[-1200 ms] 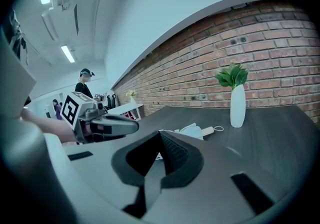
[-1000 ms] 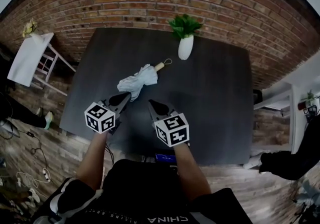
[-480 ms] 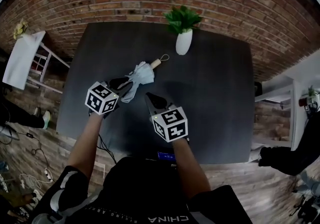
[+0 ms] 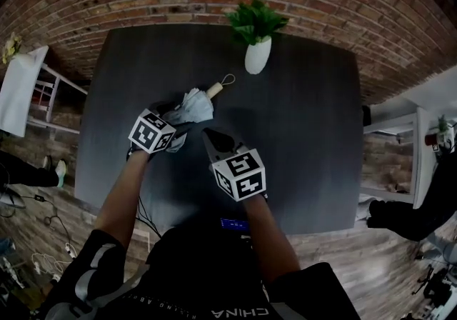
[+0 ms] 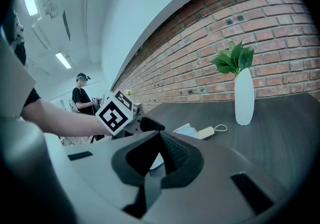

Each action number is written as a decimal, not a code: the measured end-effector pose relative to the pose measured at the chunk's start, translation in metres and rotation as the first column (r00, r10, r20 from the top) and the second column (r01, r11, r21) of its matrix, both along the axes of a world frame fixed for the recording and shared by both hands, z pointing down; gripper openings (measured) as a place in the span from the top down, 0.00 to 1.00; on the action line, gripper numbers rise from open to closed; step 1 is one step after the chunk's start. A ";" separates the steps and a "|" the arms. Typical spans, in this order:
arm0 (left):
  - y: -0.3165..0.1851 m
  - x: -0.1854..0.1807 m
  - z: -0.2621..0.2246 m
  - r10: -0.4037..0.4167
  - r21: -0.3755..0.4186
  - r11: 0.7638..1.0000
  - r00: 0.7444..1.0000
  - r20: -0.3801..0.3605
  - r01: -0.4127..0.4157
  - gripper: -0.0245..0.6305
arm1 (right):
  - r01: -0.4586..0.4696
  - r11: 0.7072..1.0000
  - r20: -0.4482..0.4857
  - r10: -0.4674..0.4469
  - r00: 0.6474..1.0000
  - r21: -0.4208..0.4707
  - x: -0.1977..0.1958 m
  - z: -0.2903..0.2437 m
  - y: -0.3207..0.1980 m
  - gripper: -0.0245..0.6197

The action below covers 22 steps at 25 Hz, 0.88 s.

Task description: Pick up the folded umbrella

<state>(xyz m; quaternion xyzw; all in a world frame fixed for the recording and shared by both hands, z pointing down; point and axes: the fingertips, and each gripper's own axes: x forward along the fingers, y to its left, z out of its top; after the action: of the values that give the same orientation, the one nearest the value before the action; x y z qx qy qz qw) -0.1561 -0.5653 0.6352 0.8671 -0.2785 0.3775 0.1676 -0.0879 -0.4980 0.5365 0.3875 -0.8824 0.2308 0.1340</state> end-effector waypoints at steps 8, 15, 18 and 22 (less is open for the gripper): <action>-0.010 -0.004 0.037 0.057 -0.073 0.996 0.989 0.138 -0.047 0.42 | -0.005 0.999 -0.009 0.005 1.000 -0.033 0.000 0.017 -0.015 0.95; -0.015 -0.007 0.051 0.082 -0.154 0.987 0.970 0.227 -0.047 0.42 | -0.019 0.998 -0.005 0.018 1.000 -0.058 0.003 0.028 -0.021 0.95; -0.015 -0.005 0.059 0.091 -0.193 0.980 0.965 0.248 -0.043 0.42 | -0.024 0.997 -0.004 0.024 1.000 -0.072 0.004 0.034 -0.022 0.95; -0.013 -0.004 0.068 0.107 -0.238 0.971 0.953 0.283 -0.038 0.42 | -0.029 0.996 -0.005 0.029 1.000 -0.088 0.006 0.040 -0.022 0.95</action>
<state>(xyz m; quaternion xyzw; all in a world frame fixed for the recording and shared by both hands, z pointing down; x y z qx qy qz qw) -0.1598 -0.5784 0.7033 0.7857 -0.2227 0.5378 0.2096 -0.0818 -0.5203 0.5764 0.3945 -0.8654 0.2707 0.1490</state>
